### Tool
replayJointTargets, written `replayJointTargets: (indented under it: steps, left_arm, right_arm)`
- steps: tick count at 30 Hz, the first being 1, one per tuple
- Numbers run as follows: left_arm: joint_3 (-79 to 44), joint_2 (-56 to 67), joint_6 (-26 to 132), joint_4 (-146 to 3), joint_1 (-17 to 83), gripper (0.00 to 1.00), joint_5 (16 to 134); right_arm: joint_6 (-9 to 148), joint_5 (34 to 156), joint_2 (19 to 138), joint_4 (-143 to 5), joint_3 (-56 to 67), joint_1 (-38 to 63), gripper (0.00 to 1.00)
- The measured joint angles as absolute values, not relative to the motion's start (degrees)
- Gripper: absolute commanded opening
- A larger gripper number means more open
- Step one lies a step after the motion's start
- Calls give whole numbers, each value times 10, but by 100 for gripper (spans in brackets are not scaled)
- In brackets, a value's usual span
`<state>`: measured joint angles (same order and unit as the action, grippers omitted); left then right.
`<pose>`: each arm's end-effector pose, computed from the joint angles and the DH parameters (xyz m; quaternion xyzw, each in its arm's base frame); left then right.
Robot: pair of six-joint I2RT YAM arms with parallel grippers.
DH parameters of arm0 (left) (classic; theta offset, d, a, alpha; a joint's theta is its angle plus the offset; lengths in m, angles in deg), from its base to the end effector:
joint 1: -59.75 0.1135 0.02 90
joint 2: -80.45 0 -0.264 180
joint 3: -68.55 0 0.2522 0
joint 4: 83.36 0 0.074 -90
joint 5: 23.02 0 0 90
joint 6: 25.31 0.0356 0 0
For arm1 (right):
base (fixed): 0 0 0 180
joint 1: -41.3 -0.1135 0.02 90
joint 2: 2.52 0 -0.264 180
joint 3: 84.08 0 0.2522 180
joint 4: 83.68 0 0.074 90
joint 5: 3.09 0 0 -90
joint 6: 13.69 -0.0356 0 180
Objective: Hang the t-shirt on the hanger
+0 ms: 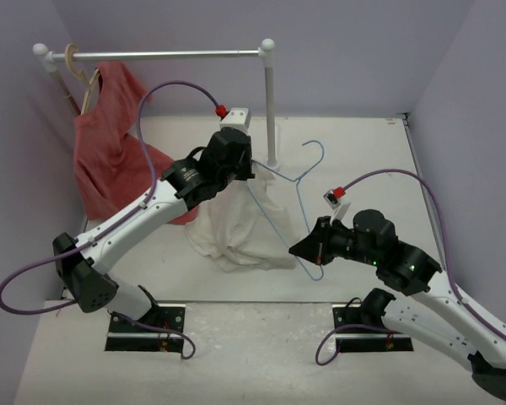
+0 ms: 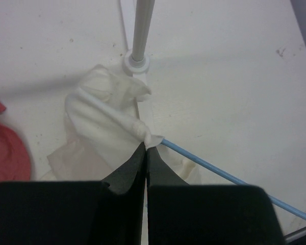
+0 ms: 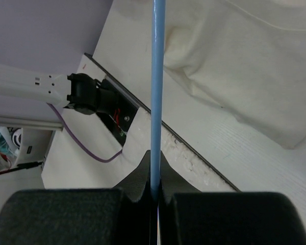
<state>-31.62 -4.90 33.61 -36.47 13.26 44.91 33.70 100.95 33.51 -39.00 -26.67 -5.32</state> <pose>0.2390 -0.2324 0.3843 0.0233 0.8634 -0.1672 0.4754 0.0906 0.1084 0.3178 -0.0962 0.8262 0.4559 0.3167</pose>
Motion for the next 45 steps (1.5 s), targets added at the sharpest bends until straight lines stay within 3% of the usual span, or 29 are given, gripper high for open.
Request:
replayJointTargets:
  steps: [19,35,36,42,45]
  left_arm:
    - [-321,96,334,-350,86,0,520]
    - [-268,140,414,-313,82,0,625]
    - [-268,139,417,-313,82,6,636]
    - [-321,122,439,-280,81,100,641]
    - [-360,126,460,-267,79,100,628]
  right_arm:
    - [464,912,579,-506,-148,-81,0]
    - [543,987,440,-595,-209,-52,0]
    - [544,993,441,-612,-220,-51,0]
    - [543,1011,446,-731,-315,-50,0]
    - [542,1014,431,-763,-354,-48,0]
